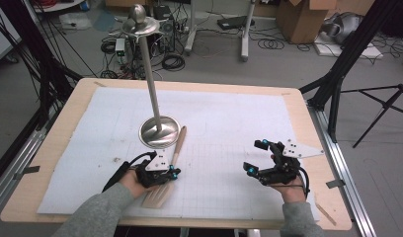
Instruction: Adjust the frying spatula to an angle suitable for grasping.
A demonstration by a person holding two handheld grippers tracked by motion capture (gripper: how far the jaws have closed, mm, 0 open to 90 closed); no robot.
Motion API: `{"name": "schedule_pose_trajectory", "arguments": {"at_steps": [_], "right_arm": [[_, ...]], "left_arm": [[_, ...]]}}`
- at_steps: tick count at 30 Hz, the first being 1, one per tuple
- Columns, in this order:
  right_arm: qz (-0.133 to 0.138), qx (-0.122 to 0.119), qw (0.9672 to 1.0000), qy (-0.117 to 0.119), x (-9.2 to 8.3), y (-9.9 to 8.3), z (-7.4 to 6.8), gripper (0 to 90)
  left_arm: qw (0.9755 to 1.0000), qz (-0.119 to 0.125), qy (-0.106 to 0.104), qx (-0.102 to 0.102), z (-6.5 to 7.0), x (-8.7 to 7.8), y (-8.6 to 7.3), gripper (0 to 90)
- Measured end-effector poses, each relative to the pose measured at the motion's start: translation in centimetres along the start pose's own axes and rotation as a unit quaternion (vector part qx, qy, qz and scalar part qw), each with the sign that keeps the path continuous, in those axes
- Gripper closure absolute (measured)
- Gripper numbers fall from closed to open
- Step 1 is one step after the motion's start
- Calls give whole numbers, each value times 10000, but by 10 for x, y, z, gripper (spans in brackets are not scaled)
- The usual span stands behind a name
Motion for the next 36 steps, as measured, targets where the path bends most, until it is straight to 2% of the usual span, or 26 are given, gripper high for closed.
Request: {"name": "schedule_pose_trajectory", "arguments": {"at_steps": [5,9,11,13,14,15,16,17,19,21,23,24,25,27,28,32,34,36], "right_arm": [[-12,14,10000,-3,1,0,0,69],[-29,-9,10000,-8,2,0,0,69],[-33,8,10000,-4,2,0,0,69],[-37,21,10000,-18,2,-1,1,69],[-32,34,10000,-21,2,0,1,69],[-49,26,10000,-13,3,-1,1,69],[-49,26,10000,-13,3,-1,1,69],[-73,15,10000,2,4,-1,1,69],[-81,11,10000,8,5,-1,1,69],[-83,21,10000,20,5,0,1,69],[-67,18,10000,27,5,0,1,69],[-67,18,10000,27,5,0,1,69],[-73,17,10000,36,5,0,1,69],[-50,-1,10000,28,5,0,2,69],[-47,24,10000,29,5,0,2,69],[-48,27,10000,38,5,0,2,69],[-44,13,10000,31,5,0,2,69],[-48,43,10000,35,5,0,2,68]], "left_arm": [[10000,-13,-17,25,2,-7,-7,900],[10000,6,-93,-34,2,-8,-7,900],[9997,149,-160,-109,1,-10,-6,900],[9993,308,-103,-185,-3,-13,-4,900],[9991,346,-71,-219,-6,-15,-2,900],[9984,466,61,-319,-14,-19,1,900],[9984,466,61,-319,-14,-19,1,900],[9976,536,174,-414,-24,-22,5,900],[9972,544,244,-456,-30,-24,6,900],[9959,573,393,-582,-44,-26,11,900],[9951,551,511,-647,-52,-26,14,899],[9951,551,511,-647,-52,-26,14,899],[9945,518,571,-704,-60,-25,15,899],[9942,503,612,-725,-63,-23,15,899],[9935,447,669,-806,-67,-20,12,899],[9934,293,685,-875,-70,-14,9,899],[9938,268,680,-837,-70,-11,8,899],[9930,129,771,-885,-72,-6,5,899]]}}
Point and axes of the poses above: each handheld gripper's, and its own axes: x roughly forward along the jaws, y roughly out of its top, z roughly to its right, the point moved 5 cm from there along x, roughly forward along the jaws, and after that the axes turned 6 degrees about -z, right-handed, at the moved point
